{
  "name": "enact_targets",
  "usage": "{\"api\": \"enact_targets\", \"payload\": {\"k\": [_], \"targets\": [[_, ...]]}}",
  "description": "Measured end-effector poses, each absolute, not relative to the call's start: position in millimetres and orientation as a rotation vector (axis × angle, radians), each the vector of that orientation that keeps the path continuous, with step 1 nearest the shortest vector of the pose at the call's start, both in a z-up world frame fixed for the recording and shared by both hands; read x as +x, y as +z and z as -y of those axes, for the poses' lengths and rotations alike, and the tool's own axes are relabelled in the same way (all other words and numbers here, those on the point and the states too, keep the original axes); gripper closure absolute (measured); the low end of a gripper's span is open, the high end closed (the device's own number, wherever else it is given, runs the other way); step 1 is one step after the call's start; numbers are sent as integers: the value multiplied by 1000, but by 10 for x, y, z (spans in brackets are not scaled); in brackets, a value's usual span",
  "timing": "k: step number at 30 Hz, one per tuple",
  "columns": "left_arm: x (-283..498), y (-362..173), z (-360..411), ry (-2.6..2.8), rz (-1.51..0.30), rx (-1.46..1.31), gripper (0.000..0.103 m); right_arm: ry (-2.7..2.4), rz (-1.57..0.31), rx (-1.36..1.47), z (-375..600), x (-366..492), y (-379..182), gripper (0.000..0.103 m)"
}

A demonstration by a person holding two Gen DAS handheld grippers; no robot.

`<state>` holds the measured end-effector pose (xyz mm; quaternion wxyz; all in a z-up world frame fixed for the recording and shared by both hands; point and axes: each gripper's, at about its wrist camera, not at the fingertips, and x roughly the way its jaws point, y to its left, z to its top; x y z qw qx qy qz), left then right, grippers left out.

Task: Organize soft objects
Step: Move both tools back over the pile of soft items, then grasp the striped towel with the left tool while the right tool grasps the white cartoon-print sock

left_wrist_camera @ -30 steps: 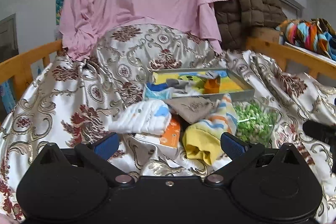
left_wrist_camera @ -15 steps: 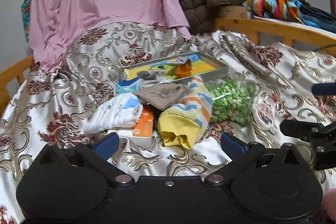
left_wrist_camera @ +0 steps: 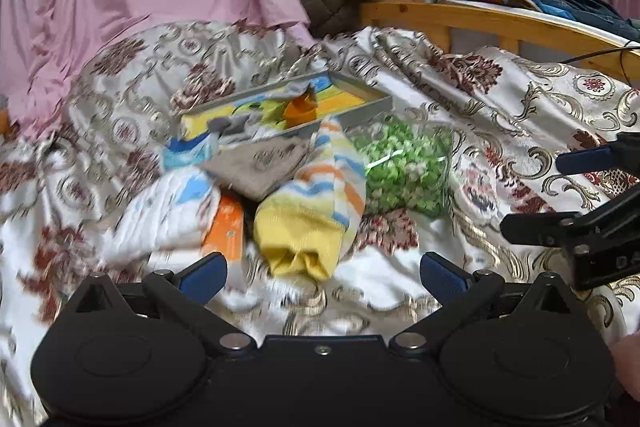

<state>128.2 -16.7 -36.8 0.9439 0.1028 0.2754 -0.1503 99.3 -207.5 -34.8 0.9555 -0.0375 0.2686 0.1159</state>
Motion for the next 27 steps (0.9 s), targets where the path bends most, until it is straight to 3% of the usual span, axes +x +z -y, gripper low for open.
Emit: {"api": "enact_targets", "payload": {"k": [10,23,27], "targets": [[1971,-468,251,-369,-589,170,1,235,-656,-97,2209,1545,-564,0],[2565,-766,358,-326,-724,131,1,70,-667,-123,2041,2033,-890,0],[2629,-801,350,-335,-747,88,13,7,-687,-96,2063,2118,-966,0]]}}
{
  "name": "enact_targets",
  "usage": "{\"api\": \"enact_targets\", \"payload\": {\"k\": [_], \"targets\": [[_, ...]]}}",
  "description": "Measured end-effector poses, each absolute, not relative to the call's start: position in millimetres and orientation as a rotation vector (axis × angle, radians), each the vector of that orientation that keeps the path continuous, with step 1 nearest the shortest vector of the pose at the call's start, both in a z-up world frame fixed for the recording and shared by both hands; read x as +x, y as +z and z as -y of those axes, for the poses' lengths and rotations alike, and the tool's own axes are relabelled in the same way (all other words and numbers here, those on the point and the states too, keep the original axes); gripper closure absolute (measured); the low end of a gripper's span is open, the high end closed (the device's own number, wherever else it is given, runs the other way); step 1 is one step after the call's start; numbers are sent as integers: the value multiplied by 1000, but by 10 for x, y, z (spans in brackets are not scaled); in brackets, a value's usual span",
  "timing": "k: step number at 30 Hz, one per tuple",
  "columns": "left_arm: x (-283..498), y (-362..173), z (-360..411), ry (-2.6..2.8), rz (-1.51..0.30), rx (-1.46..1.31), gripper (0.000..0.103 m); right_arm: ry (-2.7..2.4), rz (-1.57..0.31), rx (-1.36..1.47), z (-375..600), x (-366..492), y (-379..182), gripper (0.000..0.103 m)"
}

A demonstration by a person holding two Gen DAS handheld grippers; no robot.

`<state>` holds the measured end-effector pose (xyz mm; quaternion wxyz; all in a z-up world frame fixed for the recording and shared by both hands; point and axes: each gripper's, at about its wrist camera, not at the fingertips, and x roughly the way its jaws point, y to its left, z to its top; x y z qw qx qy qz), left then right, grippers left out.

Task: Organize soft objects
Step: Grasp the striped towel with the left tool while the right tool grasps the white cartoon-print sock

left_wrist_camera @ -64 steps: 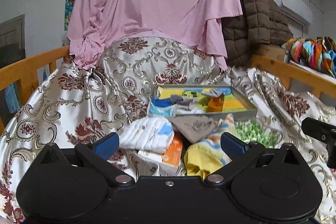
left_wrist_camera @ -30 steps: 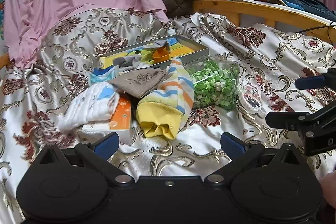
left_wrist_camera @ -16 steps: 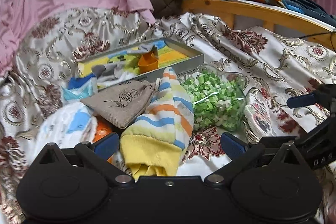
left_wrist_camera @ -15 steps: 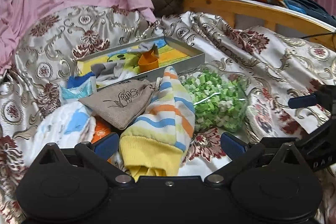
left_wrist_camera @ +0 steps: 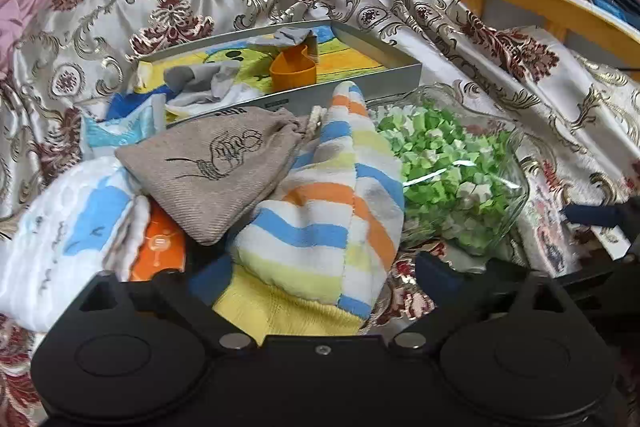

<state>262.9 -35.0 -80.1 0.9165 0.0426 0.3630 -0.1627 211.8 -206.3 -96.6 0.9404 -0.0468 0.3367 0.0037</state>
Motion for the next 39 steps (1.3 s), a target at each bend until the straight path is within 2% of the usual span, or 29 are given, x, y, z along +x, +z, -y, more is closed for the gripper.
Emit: {"api": "enact_targets", "payload": {"k": [3,5,8,10,13,15,28,33,37,39], "targets": [[2640,-789,331,-322,-752,58,22,7,-714,-48,2131,2143,-1009,1],[2646,-773,292,-310,-754,24,29,16,-721,-6,2170,2153,-1015,5],[2658,-747,228,-296,-767,-36,46,29,-710,27,2201,2150,-996,11],[2650,-742,225,-313,-780,-64,62,44,-706,58,2232,2147,-983,17],[2637,-764,267,-357,-802,-78,75,54,-715,101,2266,2144,-979,23],[2623,-782,291,-376,-807,-82,79,65,-719,110,2268,2140,-970,28],[2487,-787,349,-471,-821,-125,83,134,-779,181,2267,2017,-918,29],[2468,-790,336,-472,-821,-122,83,135,-792,166,2290,1943,-917,26],[2418,-772,360,-490,-820,-112,86,97,-801,197,2382,1857,-901,13],[2372,-758,380,-505,-814,-101,87,72,-793,176,2388,1808,-881,13]]}}
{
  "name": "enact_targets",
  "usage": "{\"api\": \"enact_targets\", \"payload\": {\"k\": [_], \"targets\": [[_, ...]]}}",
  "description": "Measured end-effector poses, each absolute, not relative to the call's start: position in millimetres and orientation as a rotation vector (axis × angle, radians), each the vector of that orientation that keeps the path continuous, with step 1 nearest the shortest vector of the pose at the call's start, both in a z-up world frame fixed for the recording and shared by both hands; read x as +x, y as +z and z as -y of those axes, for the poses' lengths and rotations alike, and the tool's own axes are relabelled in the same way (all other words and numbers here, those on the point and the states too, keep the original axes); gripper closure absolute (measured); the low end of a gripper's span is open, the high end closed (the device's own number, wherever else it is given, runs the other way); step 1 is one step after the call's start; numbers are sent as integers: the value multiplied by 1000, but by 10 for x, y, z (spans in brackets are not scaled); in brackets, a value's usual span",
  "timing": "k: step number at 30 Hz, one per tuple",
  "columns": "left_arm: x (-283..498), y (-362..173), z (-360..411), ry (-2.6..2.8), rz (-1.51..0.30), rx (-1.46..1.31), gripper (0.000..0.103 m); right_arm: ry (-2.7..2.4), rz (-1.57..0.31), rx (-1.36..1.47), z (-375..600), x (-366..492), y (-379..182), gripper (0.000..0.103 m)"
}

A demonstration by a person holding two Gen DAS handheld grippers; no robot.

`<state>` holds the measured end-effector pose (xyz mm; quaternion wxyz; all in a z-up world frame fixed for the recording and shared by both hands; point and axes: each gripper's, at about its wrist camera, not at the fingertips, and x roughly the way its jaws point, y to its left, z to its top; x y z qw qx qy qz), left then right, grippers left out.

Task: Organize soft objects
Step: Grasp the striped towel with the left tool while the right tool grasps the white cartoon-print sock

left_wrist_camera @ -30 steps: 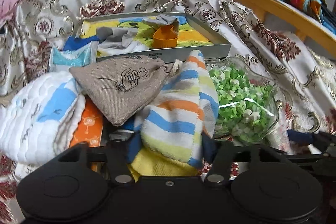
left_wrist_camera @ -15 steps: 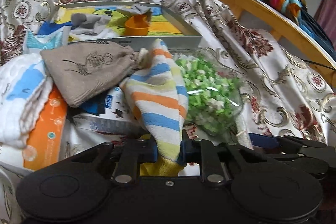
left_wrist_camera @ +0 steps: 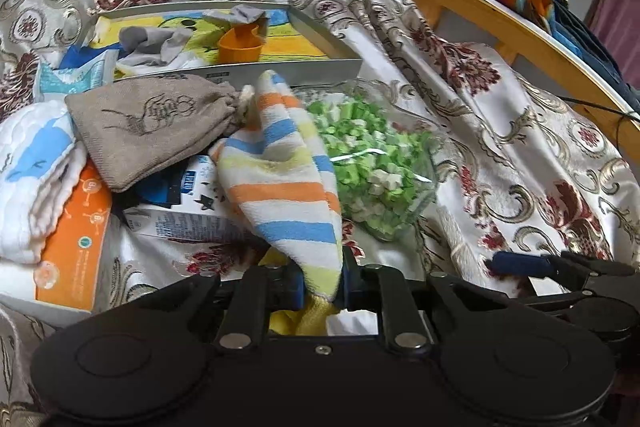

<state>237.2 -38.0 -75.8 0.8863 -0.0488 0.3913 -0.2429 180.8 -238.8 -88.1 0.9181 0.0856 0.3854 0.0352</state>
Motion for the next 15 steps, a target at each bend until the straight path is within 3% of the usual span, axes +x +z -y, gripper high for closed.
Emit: {"api": "enact_targets", "payload": {"k": [3,5,8,15], "targets": [[2310,-728,421,-525,-807,-91,87,46,-770,97,2321,1730,-841,23],[2280,-708,431,-534,-806,-94,88,31,-754,40,2263,1687,-820,37],[2224,-674,446,-543,-800,-93,88,32,-737,14,2218,1621,-789,49],[2067,-636,534,-594,-793,-68,89,34,-722,144,2402,1561,-723,53]]}}
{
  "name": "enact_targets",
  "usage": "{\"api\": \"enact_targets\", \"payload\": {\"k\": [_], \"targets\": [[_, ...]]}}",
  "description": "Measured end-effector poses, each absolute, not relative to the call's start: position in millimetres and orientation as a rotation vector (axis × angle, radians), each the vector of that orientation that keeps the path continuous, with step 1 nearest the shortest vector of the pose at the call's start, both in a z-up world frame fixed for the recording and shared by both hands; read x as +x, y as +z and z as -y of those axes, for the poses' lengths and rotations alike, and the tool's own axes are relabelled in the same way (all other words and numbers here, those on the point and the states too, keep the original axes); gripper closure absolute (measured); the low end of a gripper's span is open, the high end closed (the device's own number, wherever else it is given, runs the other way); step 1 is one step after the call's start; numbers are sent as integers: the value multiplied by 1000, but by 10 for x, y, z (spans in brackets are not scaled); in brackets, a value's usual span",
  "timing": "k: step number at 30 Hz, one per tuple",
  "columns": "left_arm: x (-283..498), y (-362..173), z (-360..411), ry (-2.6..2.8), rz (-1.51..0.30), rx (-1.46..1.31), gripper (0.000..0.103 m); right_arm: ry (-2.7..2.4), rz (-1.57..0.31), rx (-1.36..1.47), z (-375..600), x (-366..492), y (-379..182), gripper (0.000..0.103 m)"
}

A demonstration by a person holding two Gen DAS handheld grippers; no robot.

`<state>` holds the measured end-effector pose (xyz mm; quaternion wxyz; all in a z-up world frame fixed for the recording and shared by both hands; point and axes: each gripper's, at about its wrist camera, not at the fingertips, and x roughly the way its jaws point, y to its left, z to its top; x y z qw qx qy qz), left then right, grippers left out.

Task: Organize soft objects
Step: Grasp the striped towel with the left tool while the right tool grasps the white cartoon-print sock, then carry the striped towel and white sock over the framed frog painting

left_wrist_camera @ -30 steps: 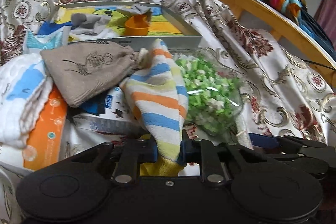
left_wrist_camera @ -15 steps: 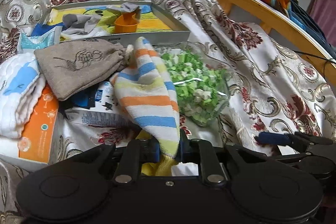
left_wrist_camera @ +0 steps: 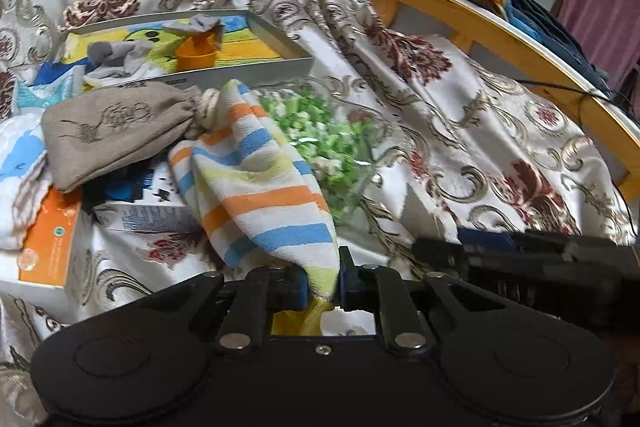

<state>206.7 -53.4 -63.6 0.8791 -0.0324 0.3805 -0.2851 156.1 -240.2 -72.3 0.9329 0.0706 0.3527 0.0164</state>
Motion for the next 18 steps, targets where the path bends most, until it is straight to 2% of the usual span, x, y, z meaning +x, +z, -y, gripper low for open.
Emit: {"api": "enact_targets", "payload": {"k": [3,5,11,14,18], "targets": [[2017,-641,572,-614,-795,-56,90,23,-707,211,2525,1562,-701,54],[1994,-650,601,-627,-798,-52,90,-2,-681,218,2574,1574,-678,66],[1933,-684,678,-656,-810,-31,90,-18,-706,274,2702,1648,-736,76],[1903,-673,701,-663,-806,-26,90,-8,-711,260,2659,1647,-749,86],[1842,-606,722,-672,-804,-31,91,13,-752,261,2641,1668,-795,86]]}}
